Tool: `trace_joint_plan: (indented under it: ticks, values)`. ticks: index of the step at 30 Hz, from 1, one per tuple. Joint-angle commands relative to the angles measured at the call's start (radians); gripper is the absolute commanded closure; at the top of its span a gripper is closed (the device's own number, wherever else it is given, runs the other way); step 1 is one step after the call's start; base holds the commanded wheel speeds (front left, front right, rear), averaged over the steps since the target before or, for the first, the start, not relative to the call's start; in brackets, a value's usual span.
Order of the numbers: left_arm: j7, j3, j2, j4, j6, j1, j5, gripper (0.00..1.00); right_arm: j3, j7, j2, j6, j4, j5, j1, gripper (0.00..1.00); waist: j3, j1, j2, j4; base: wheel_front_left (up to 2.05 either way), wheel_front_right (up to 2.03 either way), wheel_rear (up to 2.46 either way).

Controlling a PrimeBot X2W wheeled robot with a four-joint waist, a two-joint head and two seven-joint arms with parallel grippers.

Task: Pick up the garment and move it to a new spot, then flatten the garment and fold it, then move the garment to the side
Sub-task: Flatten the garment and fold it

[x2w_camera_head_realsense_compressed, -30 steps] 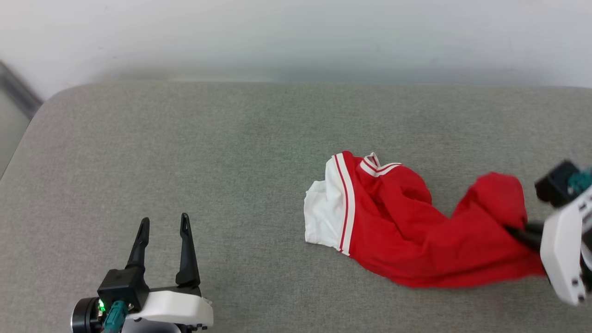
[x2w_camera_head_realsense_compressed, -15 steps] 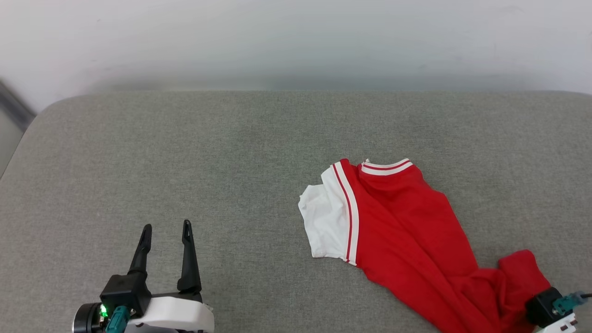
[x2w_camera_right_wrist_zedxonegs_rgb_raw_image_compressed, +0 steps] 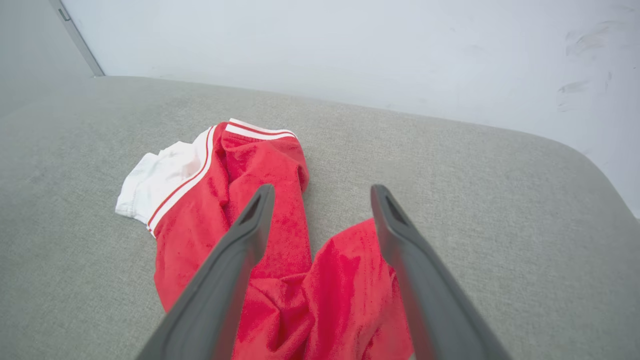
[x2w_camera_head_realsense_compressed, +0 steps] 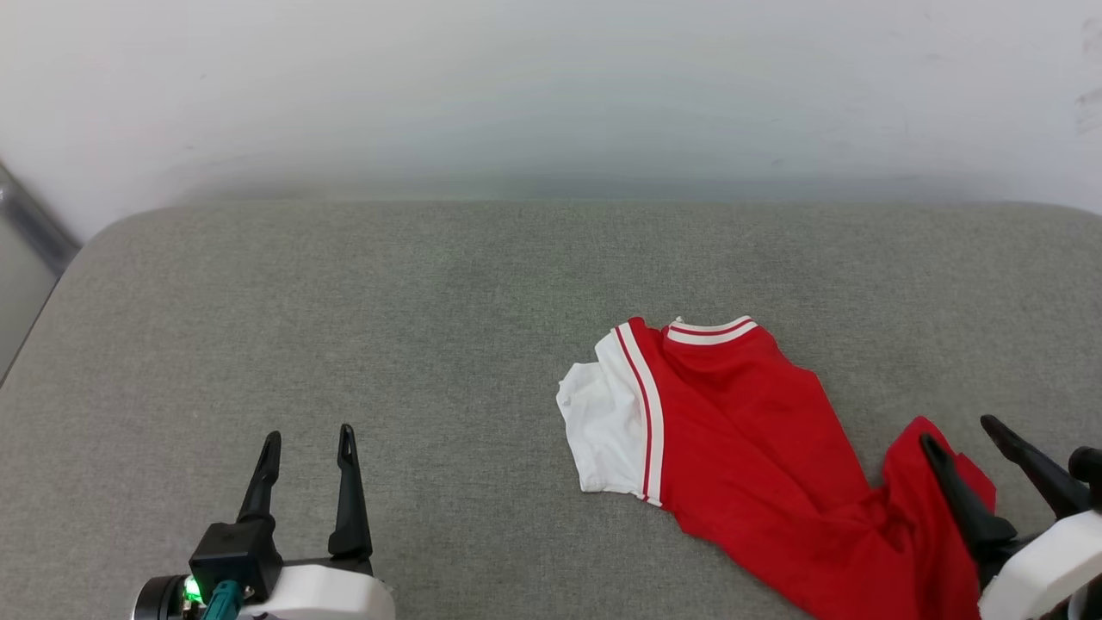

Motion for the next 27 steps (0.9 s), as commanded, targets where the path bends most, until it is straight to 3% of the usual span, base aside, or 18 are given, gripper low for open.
trace_joint_plan:
  ticks: [1,7,11,15,20,24,27]
  values:
    - [-0.003,0.004,0.000,-0.003,-0.008,-0.011,0.014,0.00,-0.048,-0.039,0.072,-0.001,-0.031,-0.063,0.024,0.00,-0.004,0.0001,0.0000,0.003,0.00,0.00,0.00]
    - [-0.003,0.027,0.021,0.014,-0.064,-0.101,0.049,0.00,-0.169,-0.170,0.264,-0.001,-0.074,-0.231,0.049,0.00,0.004,0.0001,0.0000,0.003,0.00,0.00,0.00]
    - [-0.003,0.022,0.055,0.051,-0.117,-0.216,0.064,0.00,-0.204,-0.239,0.354,-0.001,-0.076,-0.302,0.059,0.00,0.022,0.0001,0.0000,-0.006,0.00,0.00,0.00]
    - [-0.002,-0.011,0.087,0.112,-0.153,-0.305,0.075,0.00,-0.209,-0.275,0.389,-0.001,-0.068,-0.334,0.065,0.00,0.040,0.0001,0.0000,-0.014,0.00,0.00,0.00]
    - [0.094,-0.073,0.137,0.200,-0.188,-0.490,0.051,0.00,-0.206,-0.308,0.415,-0.001,-0.052,-0.365,0.047,0.00,0.074,0.0001,0.0000,-0.036,0.00,0.00,0.00]
    - [0.251,-0.158,0.166,0.237,-0.198,-0.614,-0.020,0.00,-0.205,-0.322,0.423,-0.001,-0.043,-0.376,0.024,0.00,0.097,0.0001,0.0000,-0.053,0.00,0.00,0.00]
    - [0.387,-0.283,0.212,0.235,-0.199,-0.704,-0.126,0.00,-0.200,-0.332,0.424,-0.001,-0.039,-0.380,0.016,0.00,0.118,0.0001,0.0000,-0.066,0.00,0.00,0.00]
